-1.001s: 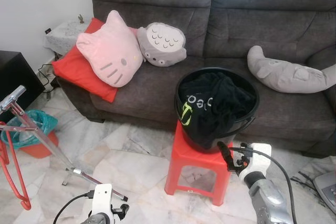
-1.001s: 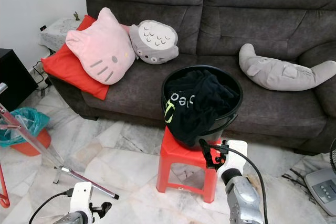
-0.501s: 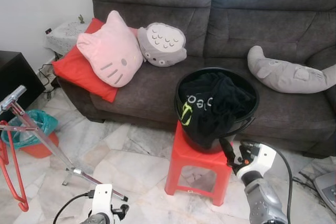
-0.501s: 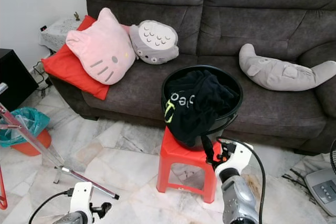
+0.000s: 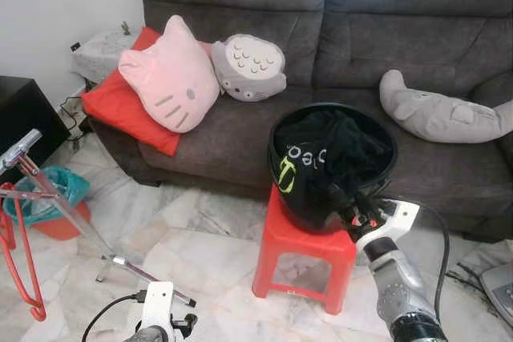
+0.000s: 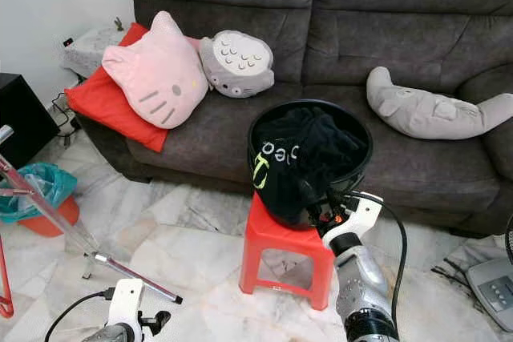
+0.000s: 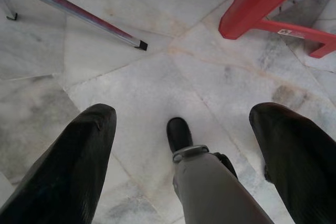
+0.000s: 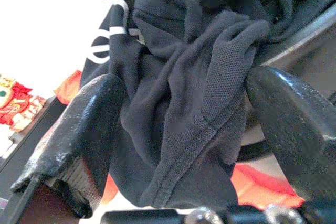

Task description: Hang hanger

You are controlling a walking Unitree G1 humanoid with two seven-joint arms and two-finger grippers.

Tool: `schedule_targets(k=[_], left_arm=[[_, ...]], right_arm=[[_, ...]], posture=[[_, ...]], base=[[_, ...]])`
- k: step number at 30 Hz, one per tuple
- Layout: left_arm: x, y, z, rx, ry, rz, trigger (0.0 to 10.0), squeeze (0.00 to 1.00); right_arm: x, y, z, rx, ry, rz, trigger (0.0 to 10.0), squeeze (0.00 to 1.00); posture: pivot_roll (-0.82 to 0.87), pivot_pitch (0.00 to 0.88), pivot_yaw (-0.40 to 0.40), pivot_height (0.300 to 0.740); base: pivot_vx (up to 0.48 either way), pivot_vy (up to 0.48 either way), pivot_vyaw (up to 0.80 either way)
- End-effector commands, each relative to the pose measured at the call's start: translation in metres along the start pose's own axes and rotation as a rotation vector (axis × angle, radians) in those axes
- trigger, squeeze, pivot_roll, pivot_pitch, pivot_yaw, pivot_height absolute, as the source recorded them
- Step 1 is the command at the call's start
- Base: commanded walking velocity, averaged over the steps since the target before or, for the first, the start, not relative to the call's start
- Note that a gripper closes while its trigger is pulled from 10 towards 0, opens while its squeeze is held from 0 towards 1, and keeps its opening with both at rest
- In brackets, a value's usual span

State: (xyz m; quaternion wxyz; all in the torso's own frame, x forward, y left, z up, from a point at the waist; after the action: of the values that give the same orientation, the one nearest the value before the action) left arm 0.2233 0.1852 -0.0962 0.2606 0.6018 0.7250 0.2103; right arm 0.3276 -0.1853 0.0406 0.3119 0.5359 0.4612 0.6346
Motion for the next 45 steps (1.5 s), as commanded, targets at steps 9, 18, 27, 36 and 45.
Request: schedule_targets(k=[9, 18, 27, 36, 45], left_arm=[[0.012, -0.001, -0.001, 0.032, 0.023, 0.009, 10.0, 0.00], [0.020, 0.002, -0.002, 0.024, 0.033, 0.008, 10.0, 0.00], [0.010, -0.012, -0.003, 0.033, 0.019, 0.009, 10.0, 0.00], [0.007, -0.006, -0.002, 0.023, 0.007, 0.009, 10.0, 0.00], [0.007, -0.003, -0.001, 0.033, 0.006, 0.002, 10.0, 0.00]], right_arm=[[0.006, -0.012, 0.002, 0.052, 0.016, 0.029, 10.0, 0.00], [0.010, -0.021, 0.005, 0.102, 0.001, 0.032, 10.0, 0.00], [0.007, -0.008, 0.013, 0.060, -0.005, 0.020, 0.0, 0.00], [0.005, 0.005, 0.018, 0.017, -0.010, 0.016, 0.0, 0.00], [0.008, 0.002, 0.019, 0.022, 0.005, 0.018, 0.0, 0.00]], posture=[[-0.11, 0.006, 0.056, 0.740], [-0.11, 0.004, 0.055, 0.740], [-0.11, 0.004, 0.054, 0.740], [-0.11, 0.006, 0.052, 0.740], [-0.11, 0.006, 0.052, 0.740]], base=[[0.000, 0.000, 0.00], [0.000, 0.000, 0.00], [0.000, 0.000, 0.00], [0.000, 0.000, 0.00], [0.000, 0.000, 0.00]])
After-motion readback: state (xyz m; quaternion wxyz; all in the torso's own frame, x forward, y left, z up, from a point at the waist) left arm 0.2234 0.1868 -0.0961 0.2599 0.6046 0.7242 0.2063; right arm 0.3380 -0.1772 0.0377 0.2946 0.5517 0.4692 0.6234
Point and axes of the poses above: a point about 5 cm out from each wrist's last joint towards the gripper, its own z axis pointing out of the wrist towards the gripper, its own y axis along the axis of the wrist's last joint, x = y × z, the point moved 3 cm from there along z, pointing out of the wrist towards the gripper, and after that the axes turned 10 degrees about -z, right-handed, at the moved point
